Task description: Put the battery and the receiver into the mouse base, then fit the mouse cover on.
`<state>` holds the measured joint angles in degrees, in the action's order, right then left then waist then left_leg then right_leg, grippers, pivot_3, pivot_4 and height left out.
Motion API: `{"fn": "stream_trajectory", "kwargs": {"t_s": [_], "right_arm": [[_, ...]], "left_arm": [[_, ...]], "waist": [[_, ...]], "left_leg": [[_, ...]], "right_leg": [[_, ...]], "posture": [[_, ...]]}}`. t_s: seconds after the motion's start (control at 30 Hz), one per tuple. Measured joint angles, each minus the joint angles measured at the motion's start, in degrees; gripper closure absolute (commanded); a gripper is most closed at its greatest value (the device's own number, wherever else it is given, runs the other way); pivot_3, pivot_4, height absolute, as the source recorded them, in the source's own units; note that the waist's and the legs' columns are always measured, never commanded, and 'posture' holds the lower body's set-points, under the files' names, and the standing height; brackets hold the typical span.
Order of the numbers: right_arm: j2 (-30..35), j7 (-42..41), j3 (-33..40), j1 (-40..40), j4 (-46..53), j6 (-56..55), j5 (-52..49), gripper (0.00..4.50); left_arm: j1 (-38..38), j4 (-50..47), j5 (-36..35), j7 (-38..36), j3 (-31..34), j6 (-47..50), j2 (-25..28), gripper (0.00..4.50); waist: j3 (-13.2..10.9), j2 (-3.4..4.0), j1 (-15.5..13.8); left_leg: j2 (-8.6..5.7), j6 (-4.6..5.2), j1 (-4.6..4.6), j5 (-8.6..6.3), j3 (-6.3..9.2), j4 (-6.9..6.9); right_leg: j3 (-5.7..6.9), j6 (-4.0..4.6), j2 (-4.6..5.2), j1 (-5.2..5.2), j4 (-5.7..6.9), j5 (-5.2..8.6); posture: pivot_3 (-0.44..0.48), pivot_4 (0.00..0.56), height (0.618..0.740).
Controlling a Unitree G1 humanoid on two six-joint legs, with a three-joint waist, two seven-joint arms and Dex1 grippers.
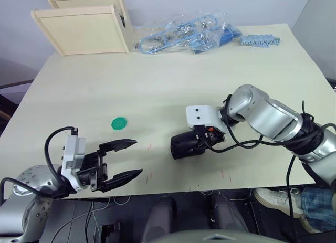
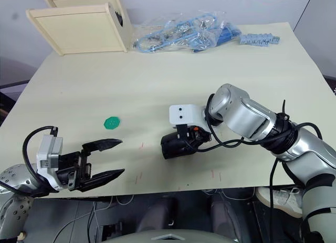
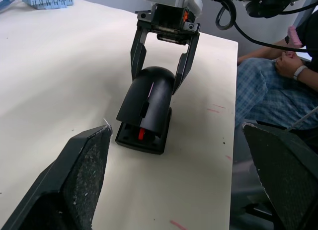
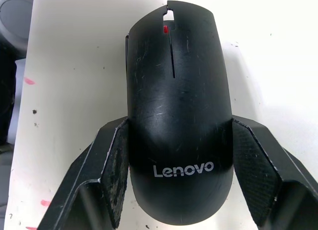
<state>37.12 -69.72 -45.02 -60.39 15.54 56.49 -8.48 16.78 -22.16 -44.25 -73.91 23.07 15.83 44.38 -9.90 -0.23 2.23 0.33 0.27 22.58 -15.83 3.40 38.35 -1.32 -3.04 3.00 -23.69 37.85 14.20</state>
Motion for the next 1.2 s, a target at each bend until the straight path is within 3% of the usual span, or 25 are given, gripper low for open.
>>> {"fn": "stream_trajectory", "kwargs": {"t_s": [1.2], "right_arm": [[-3.8, -1.8, -1.9, 0.9, -6.4, -3.0, 3.4, 2.07]], "left_arm": [[1.7, 0.0, 1.3, -0.7, 0.0, -2.5, -0.9, 0.0]], "waist": [[0.0, -0.01, 0.0]], "left_leg": [[-0.02, -0.01, -0.05, 0.01, 0.02, 0.0]], "right_leg": [[0.02, 0.03, 0.0, 0.02, 0.05, -0.02]], "posture": [[0.0, 0.15, 0.74]]}}
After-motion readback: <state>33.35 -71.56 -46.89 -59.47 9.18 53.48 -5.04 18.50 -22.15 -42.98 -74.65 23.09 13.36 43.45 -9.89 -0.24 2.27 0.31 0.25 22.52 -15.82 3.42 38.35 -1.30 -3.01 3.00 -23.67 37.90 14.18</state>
